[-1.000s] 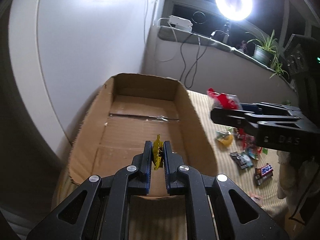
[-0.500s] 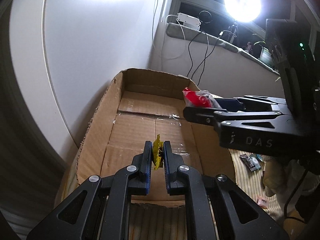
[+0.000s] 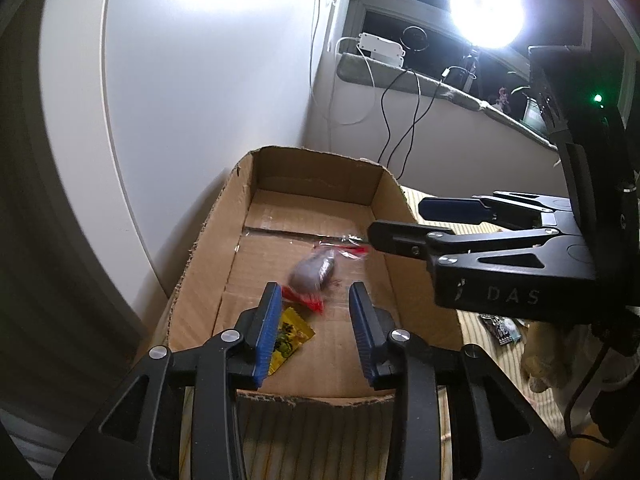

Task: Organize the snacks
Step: 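Carry both snacks over the cardboard box and open both tools to drop them, then grasp the pink wrapped candy with the left tool while the right tool grasps the blue chocolate bar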

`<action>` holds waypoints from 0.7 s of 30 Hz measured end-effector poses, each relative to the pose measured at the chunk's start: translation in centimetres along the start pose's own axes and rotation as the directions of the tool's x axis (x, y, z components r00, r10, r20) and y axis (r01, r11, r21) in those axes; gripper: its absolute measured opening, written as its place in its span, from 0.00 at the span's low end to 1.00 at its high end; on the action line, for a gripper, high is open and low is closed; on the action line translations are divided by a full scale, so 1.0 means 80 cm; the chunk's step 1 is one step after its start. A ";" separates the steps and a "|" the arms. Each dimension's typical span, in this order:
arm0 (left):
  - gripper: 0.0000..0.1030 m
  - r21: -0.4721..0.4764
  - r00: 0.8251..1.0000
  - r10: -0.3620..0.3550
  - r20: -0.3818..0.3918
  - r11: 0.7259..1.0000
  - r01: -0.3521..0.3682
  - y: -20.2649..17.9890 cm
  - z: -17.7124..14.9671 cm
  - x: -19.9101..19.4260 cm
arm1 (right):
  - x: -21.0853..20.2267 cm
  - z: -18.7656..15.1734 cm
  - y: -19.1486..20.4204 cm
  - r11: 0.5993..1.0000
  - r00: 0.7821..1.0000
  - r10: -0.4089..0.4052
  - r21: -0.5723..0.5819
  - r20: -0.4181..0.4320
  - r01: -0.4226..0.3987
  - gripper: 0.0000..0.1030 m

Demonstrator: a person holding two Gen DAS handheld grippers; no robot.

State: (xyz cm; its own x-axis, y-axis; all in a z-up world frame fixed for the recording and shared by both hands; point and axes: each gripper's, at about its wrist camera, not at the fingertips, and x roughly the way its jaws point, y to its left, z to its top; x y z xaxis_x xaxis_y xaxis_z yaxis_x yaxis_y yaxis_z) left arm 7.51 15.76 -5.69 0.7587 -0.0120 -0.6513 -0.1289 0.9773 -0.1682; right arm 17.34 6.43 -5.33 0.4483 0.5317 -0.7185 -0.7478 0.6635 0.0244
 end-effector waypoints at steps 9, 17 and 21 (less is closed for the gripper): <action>0.32 0.025 0.999 -0.041 0.014 0.999 0.041 -0.024 -0.006 -0.019 | -0.047 -0.025 -0.023 0.999 0.999 -0.020 0.029 0.028 0.019 0.63; 0.32 0.075 0.993 -0.116 -0.023 0.990 0.117 -0.069 -0.024 -0.026 | -0.098 -0.082 -0.068 0.995 0.997 -0.071 0.064 0.013 0.070 0.68; 0.44 0.102 0.985 -0.160 -0.064 0.981 0.166 -0.097 -0.039 -0.025 | -0.120 -0.119 -0.091 0.991 0.995 -0.096 0.090 -0.030 0.098 0.68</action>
State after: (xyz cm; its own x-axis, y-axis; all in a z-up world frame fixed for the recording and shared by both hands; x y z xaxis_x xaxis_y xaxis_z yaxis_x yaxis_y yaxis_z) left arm 5.00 7.57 -5.43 0.7271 -0.1822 -0.6619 0.0648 0.9781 -0.1980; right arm 13.81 -8.48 -5.25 0.5027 0.4495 -0.7384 -0.6532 0.7570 0.0160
